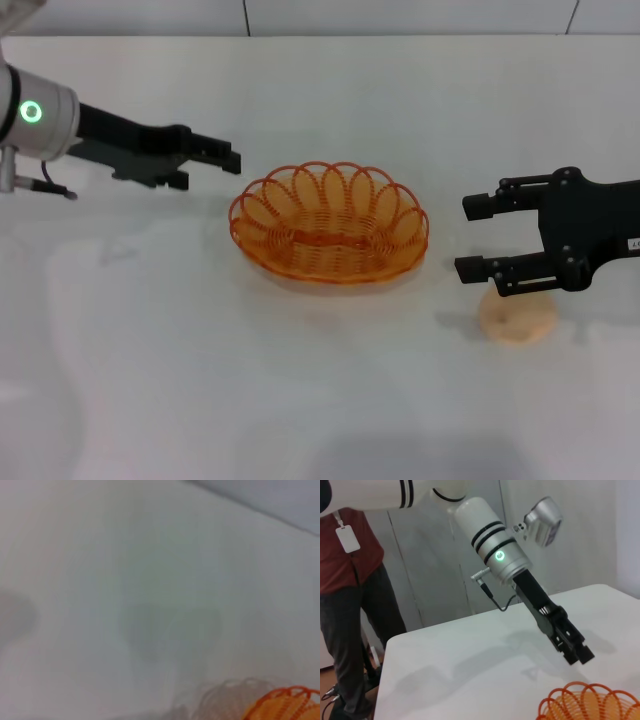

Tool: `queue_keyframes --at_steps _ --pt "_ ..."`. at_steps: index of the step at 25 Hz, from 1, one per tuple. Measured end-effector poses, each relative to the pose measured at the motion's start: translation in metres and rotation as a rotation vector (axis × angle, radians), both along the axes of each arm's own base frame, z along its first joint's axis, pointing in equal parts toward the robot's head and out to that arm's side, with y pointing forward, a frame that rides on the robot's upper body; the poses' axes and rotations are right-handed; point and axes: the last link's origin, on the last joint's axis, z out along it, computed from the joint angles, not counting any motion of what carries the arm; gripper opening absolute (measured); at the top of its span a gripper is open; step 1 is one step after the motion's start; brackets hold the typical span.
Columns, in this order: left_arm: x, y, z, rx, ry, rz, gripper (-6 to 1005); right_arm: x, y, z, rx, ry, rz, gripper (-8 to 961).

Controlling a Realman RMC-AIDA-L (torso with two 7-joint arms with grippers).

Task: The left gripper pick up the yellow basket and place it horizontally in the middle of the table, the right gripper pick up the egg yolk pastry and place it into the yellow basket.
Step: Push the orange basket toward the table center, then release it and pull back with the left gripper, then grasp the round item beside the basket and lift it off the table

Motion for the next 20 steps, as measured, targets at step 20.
queue_keyframes --at_steps 20 --pt "0.034 -0.025 0.039 -0.153 0.104 -0.748 884 0.011 0.018 -0.007 0.097 0.0 -0.102 724"
